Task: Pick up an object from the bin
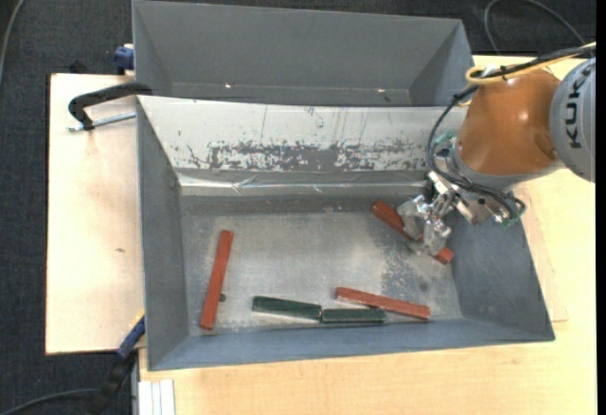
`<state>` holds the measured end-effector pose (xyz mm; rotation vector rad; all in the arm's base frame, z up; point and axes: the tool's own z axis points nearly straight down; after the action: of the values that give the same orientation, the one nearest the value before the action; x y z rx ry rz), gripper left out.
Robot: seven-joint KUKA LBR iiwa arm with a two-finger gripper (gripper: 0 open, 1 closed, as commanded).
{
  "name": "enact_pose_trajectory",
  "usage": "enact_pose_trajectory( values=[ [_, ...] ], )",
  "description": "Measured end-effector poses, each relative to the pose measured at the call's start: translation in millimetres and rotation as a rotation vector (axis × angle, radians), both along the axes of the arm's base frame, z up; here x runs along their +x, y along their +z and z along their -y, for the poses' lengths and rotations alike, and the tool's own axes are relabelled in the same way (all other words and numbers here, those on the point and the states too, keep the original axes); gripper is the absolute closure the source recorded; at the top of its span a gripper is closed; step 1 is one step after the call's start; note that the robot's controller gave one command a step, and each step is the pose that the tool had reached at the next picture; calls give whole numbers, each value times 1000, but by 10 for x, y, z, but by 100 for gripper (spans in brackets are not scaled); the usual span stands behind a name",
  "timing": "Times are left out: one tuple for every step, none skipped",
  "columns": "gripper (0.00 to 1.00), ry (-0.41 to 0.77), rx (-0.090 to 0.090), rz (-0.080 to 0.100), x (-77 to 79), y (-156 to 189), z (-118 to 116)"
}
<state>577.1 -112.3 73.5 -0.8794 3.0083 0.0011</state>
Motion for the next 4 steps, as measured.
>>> enact_pose_trajectory(
  values=[
    [0, 0, -2, -3, -13, -19, 13],
    [100, 0, 0, -1, -3, -2, 1],
    [0, 0, -2, -3, -13, -19, 13],
    [0, -95, -1, 2, 244, -19, 165]
  ],
)
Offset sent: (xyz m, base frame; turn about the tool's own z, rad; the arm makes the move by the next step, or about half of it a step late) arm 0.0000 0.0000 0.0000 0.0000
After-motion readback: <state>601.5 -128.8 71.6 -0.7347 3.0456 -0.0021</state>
